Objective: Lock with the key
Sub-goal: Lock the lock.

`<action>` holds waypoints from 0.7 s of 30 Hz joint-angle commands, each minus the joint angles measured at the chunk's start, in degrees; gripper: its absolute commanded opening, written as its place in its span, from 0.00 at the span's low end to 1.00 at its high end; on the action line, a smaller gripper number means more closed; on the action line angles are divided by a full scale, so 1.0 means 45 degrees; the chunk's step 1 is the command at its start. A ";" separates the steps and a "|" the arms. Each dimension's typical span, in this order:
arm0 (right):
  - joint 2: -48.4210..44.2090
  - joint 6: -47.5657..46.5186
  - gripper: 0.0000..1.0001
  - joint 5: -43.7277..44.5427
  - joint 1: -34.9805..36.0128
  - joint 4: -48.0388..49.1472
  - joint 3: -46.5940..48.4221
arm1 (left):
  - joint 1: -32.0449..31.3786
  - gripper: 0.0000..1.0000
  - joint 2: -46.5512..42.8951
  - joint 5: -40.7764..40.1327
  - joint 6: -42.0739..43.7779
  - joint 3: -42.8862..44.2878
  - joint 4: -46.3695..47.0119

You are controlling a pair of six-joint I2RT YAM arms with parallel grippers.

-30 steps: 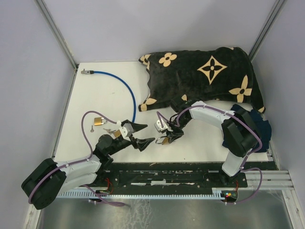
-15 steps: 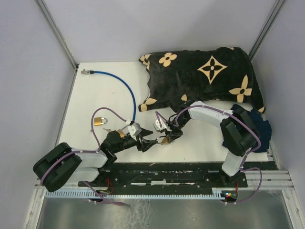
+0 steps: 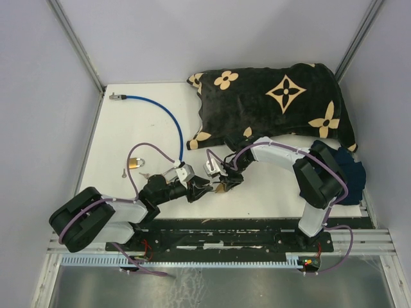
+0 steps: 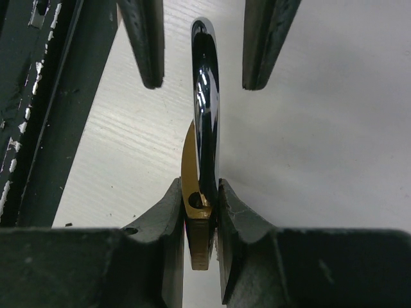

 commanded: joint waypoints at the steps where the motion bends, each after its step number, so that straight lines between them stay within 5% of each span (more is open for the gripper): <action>1: -0.0143 0.0260 0.02 -0.0434 0.0121 0.0508 0.0421 | -0.0064 0.37 0.0346 -0.0022 0.0727 0.0608 -0.0032; 6: -0.0081 0.0335 0.02 -0.0395 0.0142 0.0562 0.0432 | -0.0060 0.33 0.0528 0.0147 0.1055 0.0588 -0.0193; 9: -0.0065 0.0374 0.02 -0.0394 0.0140 0.0559 0.0422 | -0.0067 0.17 0.0568 0.0221 0.1237 0.0557 -0.0223; 15: 0.0070 0.0352 0.02 -0.0404 0.0131 0.0488 0.0461 | -0.0067 0.04 0.0755 0.0698 0.1554 0.0825 -0.0691; 21: 0.0053 0.0375 0.02 -0.0707 0.0156 0.0570 0.0398 | -0.0049 0.03 0.0513 0.0760 0.2159 0.1318 -0.2912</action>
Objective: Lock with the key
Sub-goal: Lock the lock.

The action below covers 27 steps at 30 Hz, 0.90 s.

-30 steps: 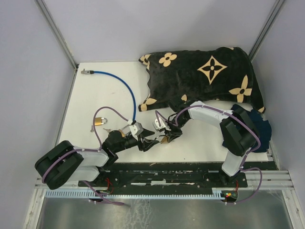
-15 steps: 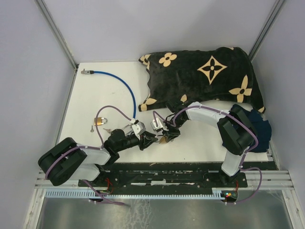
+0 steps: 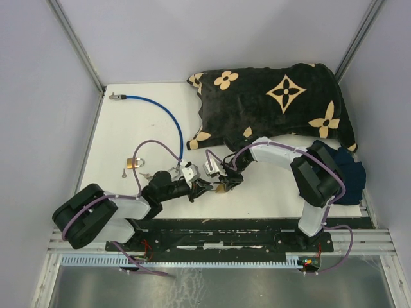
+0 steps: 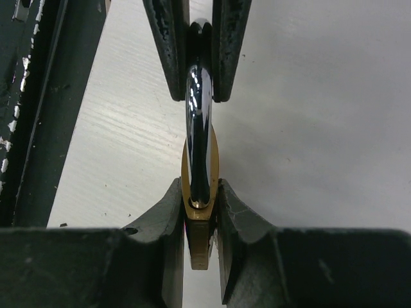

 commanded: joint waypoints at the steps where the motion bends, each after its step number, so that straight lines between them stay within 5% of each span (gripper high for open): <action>1: -0.0291 0.0139 0.02 -0.1064 0.0092 0.0401 0.0328 | -0.0049 0.03 -0.0269 0.0268 0.1107 0.0739 -0.1956; 27: -0.0480 0.1092 0.02 -0.2758 0.0320 0.3124 -0.1321 | -0.0048 0.03 -0.2980 -0.0660 0.1336 0.1607 -0.6206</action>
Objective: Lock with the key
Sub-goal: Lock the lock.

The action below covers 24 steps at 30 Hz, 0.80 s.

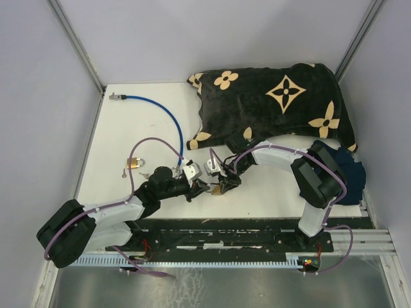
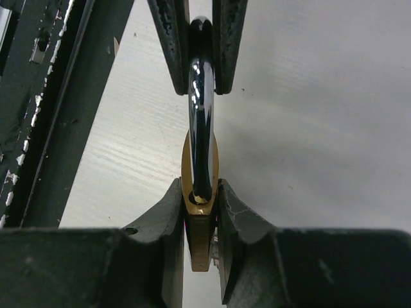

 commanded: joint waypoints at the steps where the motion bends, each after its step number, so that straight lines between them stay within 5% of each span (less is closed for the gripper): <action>1: -0.0328 0.0451 0.02 -0.1462 0.0376 0.1682 -0.0477 | -0.0061 0.03 -0.0674 -0.0479 0.0509 0.0547 -0.1062; 13: -0.0468 0.1874 0.02 -0.1944 0.0391 0.3930 -0.1412 | -0.0063 0.03 -0.0976 -0.0642 0.0357 0.1368 -0.3081; 24: -0.0554 0.1631 0.02 -0.2176 0.0277 0.3823 -0.1420 | -0.0093 0.03 -0.0923 0.0167 0.0721 0.1943 -0.4084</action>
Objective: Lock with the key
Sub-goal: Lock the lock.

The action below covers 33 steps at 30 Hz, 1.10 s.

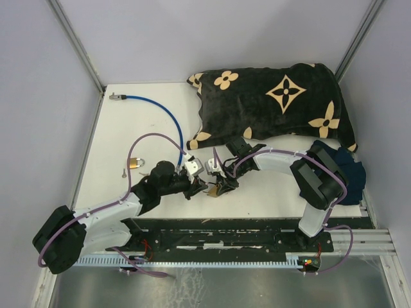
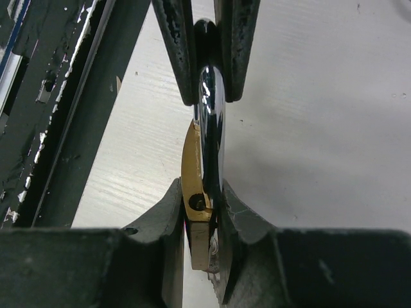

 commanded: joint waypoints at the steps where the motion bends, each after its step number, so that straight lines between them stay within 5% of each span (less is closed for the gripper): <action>1: -0.0336 -0.0211 0.02 -0.0870 0.0158 0.0759 0.0012 | -0.0089 0.03 0.0220 0.0709 0.0576 0.0441 -0.0077; 27: -0.1046 -0.0693 0.02 -0.0777 -0.0359 0.0347 0.0064 | -0.0593 0.03 0.0847 0.0412 -0.0342 0.0574 -0.0658; 29: -0.0886 -0.0721 0.02 -0.0888 -0.0386 0.0270 0.0074 | -0.0591 0.08 0.0591 -0.0007 -0.0662 0.0250 0.0114; 33: -0.0739 -0.0822 0.02 -0.0981 -0.0403 0.0150 0.0108 | -0.0580 0.42 -0.0881 -0.1043 -0.1627 -0.0543 0.1879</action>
